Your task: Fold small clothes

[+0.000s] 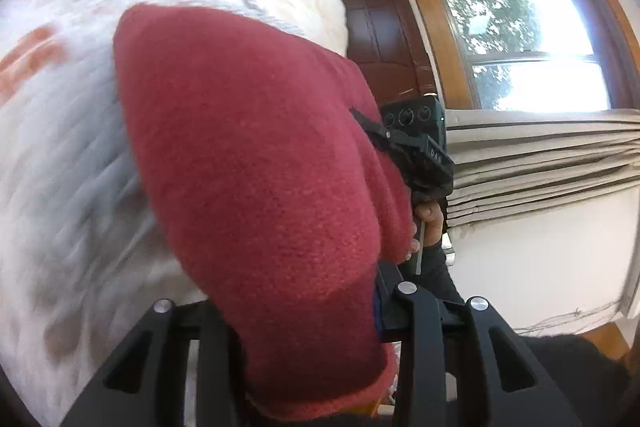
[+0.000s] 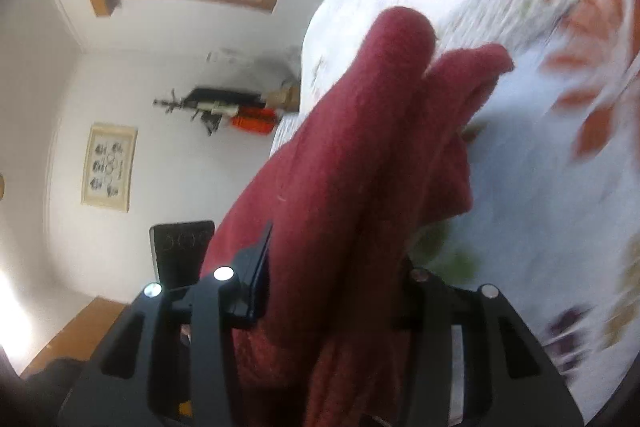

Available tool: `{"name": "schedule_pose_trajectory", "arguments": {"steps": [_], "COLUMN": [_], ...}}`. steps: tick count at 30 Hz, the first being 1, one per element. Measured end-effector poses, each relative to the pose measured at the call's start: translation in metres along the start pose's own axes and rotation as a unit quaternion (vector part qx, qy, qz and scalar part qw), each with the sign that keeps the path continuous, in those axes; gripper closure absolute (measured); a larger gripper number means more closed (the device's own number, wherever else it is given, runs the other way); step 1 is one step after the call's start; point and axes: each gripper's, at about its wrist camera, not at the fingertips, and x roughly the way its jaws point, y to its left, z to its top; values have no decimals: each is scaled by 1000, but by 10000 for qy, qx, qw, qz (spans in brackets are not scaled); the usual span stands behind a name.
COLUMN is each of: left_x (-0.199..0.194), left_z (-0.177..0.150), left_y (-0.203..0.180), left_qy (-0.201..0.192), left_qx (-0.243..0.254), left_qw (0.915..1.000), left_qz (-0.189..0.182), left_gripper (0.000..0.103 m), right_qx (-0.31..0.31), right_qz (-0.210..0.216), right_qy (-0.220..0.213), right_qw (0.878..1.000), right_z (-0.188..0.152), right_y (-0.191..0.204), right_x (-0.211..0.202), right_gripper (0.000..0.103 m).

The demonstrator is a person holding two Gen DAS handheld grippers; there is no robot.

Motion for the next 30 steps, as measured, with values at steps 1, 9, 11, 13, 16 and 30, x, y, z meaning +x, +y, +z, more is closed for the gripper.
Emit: {"name": "schedule_pose_trajectory", "arguments": {"steps": [1,9,11,13,16,30], "left_x": [-11,-8,-24,-52,-92,43], "left_z": [-13,-88,-90,-95,-97,-92], "left_y": [10,123,116,109,81,-3], "left_qy": [-37,-235,-423,-711,-1256,375], "left_qx": [-103,-1295,-1172,-973,-501,1004], "left_qw": [9999,9911,9920,9918,9881,9914], "left_qz": [17,188,214,432,738,-745], "left_gripper": [67,40,24,22,22,19], "right_qx": [16,306,237,17,-117,-168], "right_qz": [1,-780,-798,-1001,-1162,-1699], "right_qy": [86,57,-330,-588,-537,-668], "right_qw": [10000,9965,9960,9932,9917,9831], "right_z": [-8,-32,-28,-20,-8,-5], "right_y": [1,-11,3,23,34,-25], "right_x": [13,41,17,-1,6,18], "right_gripper": [60,28,26,26,27,85]}}
